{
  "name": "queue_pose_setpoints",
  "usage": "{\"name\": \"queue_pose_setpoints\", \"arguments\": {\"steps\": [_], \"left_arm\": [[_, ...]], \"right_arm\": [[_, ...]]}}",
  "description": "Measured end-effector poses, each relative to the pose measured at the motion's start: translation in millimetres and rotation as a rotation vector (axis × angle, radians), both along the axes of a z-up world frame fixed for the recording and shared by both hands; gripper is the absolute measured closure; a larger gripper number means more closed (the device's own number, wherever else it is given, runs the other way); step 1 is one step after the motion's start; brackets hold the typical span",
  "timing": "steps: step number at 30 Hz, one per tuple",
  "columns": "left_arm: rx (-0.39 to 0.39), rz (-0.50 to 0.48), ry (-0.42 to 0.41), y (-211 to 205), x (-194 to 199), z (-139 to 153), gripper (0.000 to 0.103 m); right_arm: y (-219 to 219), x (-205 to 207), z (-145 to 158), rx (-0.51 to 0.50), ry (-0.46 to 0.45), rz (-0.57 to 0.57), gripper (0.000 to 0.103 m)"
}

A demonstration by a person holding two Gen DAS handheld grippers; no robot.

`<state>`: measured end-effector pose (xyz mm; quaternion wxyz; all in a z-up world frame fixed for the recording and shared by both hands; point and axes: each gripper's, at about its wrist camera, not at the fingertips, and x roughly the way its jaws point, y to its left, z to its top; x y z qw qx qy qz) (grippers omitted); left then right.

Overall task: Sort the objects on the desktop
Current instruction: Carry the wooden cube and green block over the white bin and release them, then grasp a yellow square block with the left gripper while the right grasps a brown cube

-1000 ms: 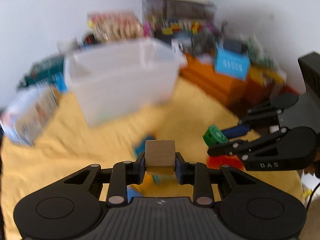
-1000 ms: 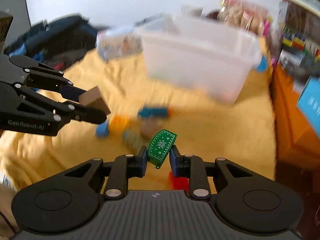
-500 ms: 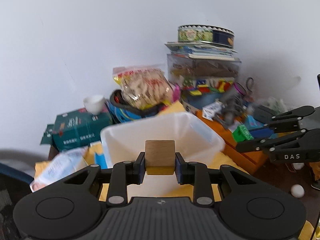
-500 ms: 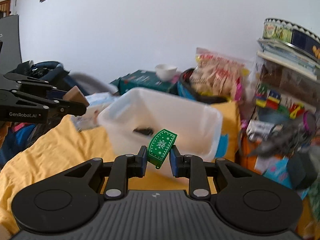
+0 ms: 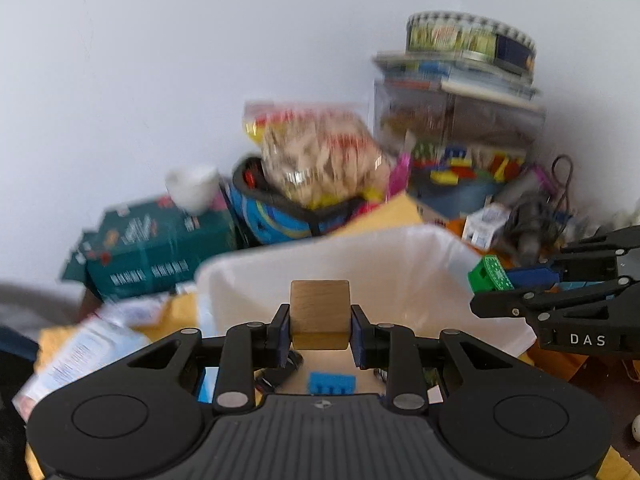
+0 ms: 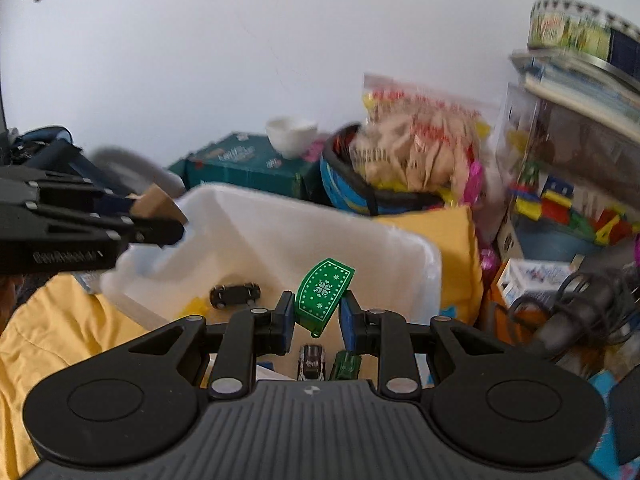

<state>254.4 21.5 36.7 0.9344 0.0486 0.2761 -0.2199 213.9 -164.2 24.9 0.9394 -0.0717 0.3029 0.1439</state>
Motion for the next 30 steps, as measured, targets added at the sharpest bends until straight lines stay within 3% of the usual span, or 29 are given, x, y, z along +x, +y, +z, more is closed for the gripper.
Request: {"name": "queue_pose_setpoints", "arguments": {"steps": [7, 8, 10, 13, 17, 20, 25, 30], "left_arm": [[-0.01, 0.005, 0.107, -4.0, 23.1, -32.0, 0.07], [-0.017, 0.004, 0.116, -3.3, 23.8, -34.6, 0.069], [-0.022, 0.012, 0.115, -1.1, 21.6, -34.8, 0.056], [-0.034, 0.008, 0.093, 2.6, 10.8, -24.7, 0.054], [-0.036, 0.003, 0.036, 11.2, -19.2, -5.3, 0.036], [-0.026, 0.005, 0.025, 23.2, -51.4, -2.4, 0.034], [0.007, 0.008, 0.115, 40.5, -101.7, -28.7, 0.034], [0.039, -0.011, 0.237, 41.8, -139.4, -68.0, 0.034]], "right_arm": [[-1.8, 17.2, -35.0, -0.016, 0.095, -0.023, 0.072], [-2.6, 16.7, -37.0, -0.015, 0.095, -0.026, 0.068], [-3.8, 14.3, -36.2, -0.016, 0.089, -0.033, 0.065], [-4.5, 7.2, -32.0, -0.02, 0.077, -0.033, 0.064], [-6.4, -11.9, -21.5, -0.007, 0.048, -0.02, 0.062], [-6.3, -33.1, -14.2, -0.007, 0.022, 0.003, 0.061], [-2.7, -71.0, -17.5, -0.009, 0.053, 0.052, 0.061], [10.9, -100.9, -42.1, -0.028, 0.138, 0.112, 0.061]]}}
